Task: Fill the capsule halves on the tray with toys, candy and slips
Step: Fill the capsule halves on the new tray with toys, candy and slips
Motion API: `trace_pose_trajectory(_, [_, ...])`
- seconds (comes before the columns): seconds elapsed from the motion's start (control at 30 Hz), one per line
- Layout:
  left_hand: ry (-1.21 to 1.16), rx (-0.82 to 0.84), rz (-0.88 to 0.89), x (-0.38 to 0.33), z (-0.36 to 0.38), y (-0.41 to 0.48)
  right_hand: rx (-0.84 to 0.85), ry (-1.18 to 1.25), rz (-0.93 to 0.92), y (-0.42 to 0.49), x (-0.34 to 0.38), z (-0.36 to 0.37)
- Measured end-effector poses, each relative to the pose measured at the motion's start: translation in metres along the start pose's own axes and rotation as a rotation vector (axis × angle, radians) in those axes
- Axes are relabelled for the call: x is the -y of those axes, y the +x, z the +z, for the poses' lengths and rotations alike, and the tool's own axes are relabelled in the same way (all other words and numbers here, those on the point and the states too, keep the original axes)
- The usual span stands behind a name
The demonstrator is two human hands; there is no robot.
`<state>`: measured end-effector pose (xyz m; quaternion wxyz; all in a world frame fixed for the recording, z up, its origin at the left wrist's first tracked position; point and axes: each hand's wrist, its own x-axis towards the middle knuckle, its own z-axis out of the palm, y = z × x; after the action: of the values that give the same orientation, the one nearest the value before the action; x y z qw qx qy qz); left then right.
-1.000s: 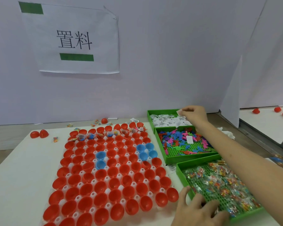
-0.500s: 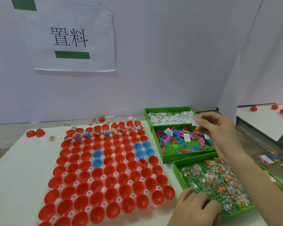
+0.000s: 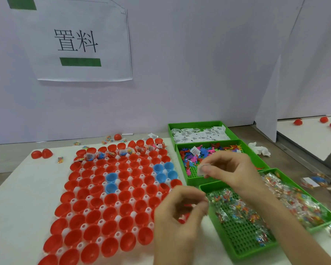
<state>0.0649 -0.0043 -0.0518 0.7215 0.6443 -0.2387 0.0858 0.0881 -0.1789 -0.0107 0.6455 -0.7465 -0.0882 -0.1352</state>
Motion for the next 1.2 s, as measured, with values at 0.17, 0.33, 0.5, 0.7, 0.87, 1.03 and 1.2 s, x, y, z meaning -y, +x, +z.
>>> trace_pose_trajectory(0.17, [-0.163,-0.183,-0.085,-0.014,-0.018,0.012,0.067,0.174,0.011,-0.004,0.001,0.014])
trace_pose_trajectory(0.33, [-0.181,-0.216,-0.107,-0.018,-0.020,0.013,0.224,0.216,0.057,-0.007,0.003,0.022])
trace_pose_trajectory(0.5, [-0.149,-0.216,-0.128,-0.016,-0.018,0.012,0.192,0.119,0.039,-0.008,0.003,0.026])
trace_pose_trajectory(0.7, [-0.115,-0.235,-0.096,-0.020,-0.017,0.010,0.227,0.069,0.002,-0.011,0.008,0.028])
trace_pose_trajectory(0.87, [-0.145,-0.149,-0.095,-0.022,-0.018,0.011,0.118,0.103,-0.073,-0.009,0.005,0.030])
trace_pose_trajectory(1.03, [-0.178,-0.152,-0.197,-0.013,-0.019,0.010,0.294,0.091,0.004,-0.008,0.004,0.021])
trace_pose_trajectory(1.2, [-0.170,-0.092,-0.176,-0.013,-0.019,0.010,-0.167,-0.317,0.045,0.008,-0.012,-0.019])
